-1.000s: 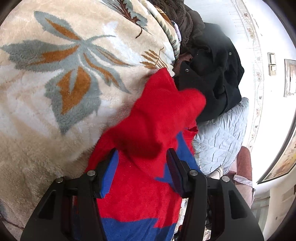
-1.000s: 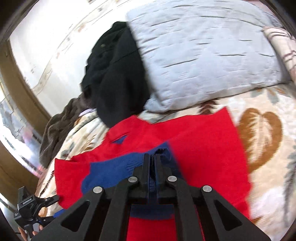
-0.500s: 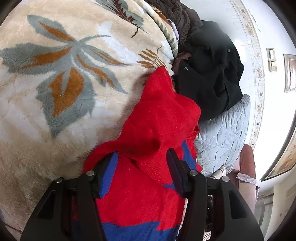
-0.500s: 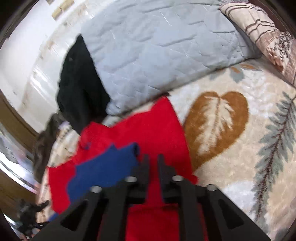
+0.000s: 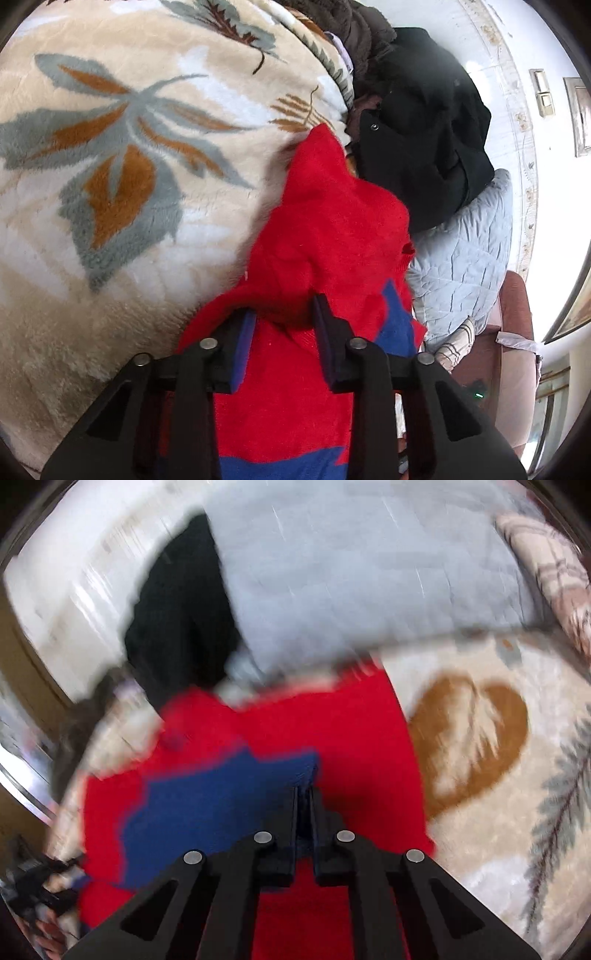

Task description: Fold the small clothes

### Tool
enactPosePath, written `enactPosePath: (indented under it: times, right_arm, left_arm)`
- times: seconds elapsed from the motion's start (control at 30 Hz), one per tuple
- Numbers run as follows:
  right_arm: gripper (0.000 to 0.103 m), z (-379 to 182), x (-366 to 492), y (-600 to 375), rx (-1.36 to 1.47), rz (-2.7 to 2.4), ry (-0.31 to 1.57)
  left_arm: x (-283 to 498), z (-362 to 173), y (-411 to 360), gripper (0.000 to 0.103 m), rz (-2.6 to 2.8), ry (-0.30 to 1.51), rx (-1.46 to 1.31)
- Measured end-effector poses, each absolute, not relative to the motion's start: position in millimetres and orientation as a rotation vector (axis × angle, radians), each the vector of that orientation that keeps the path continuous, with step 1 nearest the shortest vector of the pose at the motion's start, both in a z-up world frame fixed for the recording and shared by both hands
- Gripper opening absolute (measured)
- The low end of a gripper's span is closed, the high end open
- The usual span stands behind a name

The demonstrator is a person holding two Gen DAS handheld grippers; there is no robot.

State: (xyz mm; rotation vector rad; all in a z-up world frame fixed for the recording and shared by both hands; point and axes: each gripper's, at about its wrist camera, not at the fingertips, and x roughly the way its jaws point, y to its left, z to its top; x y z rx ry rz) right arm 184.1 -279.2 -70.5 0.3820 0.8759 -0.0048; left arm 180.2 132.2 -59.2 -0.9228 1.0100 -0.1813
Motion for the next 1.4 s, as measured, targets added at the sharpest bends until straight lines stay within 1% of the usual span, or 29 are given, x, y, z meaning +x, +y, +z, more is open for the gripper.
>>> enactPosePath:
  times: [0.03,0.07,0.13,0.2,0.23,0.27,0.3,0.33,0.43,0.57,0.63,0.7,0.73,0.77,0.8,0.87,0.93,1.07,1.1,1.13,1.23,1.3,1.37,1.4]
  right_arm:
    - [0.006,-66,181,-279,0.372,-0.016,0.861]
    - [0.015,-55,178,-278,0.357,-0.053,0.834]
    - [0.015,-29,172,-272,0.367,-0.040,0.729]
    - [0.018,-10,181,-256,0.378,0.076,0.690]
    - [0.029,-1,195,-238,0.379,0.180,0.700]
    - [0.043,4,208,-222,0.380,0.262,0.712]
    - [0.049,8,220,-206,0.377,0.328,0.725]
    - [0.053,11,235,-184,0.366,0.401,0.740]
    - [0.055,8,279,-123,0.313,0.559,0.804]
    - [0.060,-12,314,-65,0.228,0.646,0.918]
    - [0.060,-26,324,-41,0.153,0.670,1.000]
    - [0.058,-31,321,-22,0.074,0.718,1.027]
    - [0.047,-32,318,-17,0.043,0.746,1.015]
    - [0.032,-30,315,-9,-0.009,0.766,0.983]
    - [0.007,-29,309,-7,-0.032,0.772,0.962]
    - [0.006,-27,308,-9,-0.021,0.748,0.903]
    - [0.006,-37,314,-16,0.028,0.687,0.888]
    - [0.006,-75,327,-14,-0.050,0.541,0.993]
    - [0.007,-72,322,-18,-0.031,0.546,0.968]
    - [0.012,-66,318,-25,-0.001,0.544,0.944]
    - [0.012,-40,293,-60,0.147,0.575,0.844]
    - [0.015,-30,273,-83,0.206,0.600,0.809]
    - [0.023,-36,262,-95,0.219,0.587,0.839]
    - [0.023,-45,262,-98,0.201,0.560,0.876]
  left_arm:
    - [180,-58,132,0.027,-0.184,1.015,-0.920]
    - [179,-56,132,0.027,-0.186,1.018,-0.917]
    - [178,-55,132,0.027,-0.185,1.019,-0.922]
    - [177,-57,132,0.027,-0.187,1.024,-0.937]
    - [177,-58,131,0.027,-0.190,1.026,-0.936]
    - [176,-58,130,0.027,-0.190,1.026,-0.932]
    - [176,-57,129,0.027,-0.190,1.026,-0.927]
    - [176,-57,129,0.027,-0.190,1.027,-0.924]
    - [176,-57,130,0.027,-0.198,1.030,-0.936]
    - [176,-60,132,0.027,-0.207,1.034,-0.954]
    - [176,-60,132,0.027,-0.209,1.035,-0.951]
    - [176,-59,131,0.027,-0.211,1.037,-0.947]
    - [177,-59,131,0.027,-0.211,1.037,-0.949]
    - [177,-59,132,0.027,-0.212,1.037,-0.950]
    - [177,-60,132,0.027,-0.212,1.037,-0.951]
    - [178,-60,132,0.027,-0.211,1.034,-0.951]
    - [178,-60,132,0.028,-0.209,1.034,-0.948]
    - [179,-58,129,0.028,-0.198,1.038,-0.917]
    - [179,-57,128,0.028,-0.195,1.041,-0.908]
    - [178,-55,127,0.028,-0.191,1.045,-0.902]
    - [174,-43,124,0.028,-0.207,1.044,-0.906]
    - [168,-25,117,0.029,-0.242,1.013,-0.878]
    - [162,-1,110,0.035,-0.244,0.944,-0.790]
    - [161,8,107,0.046,-0.231,0.909,-0.742]
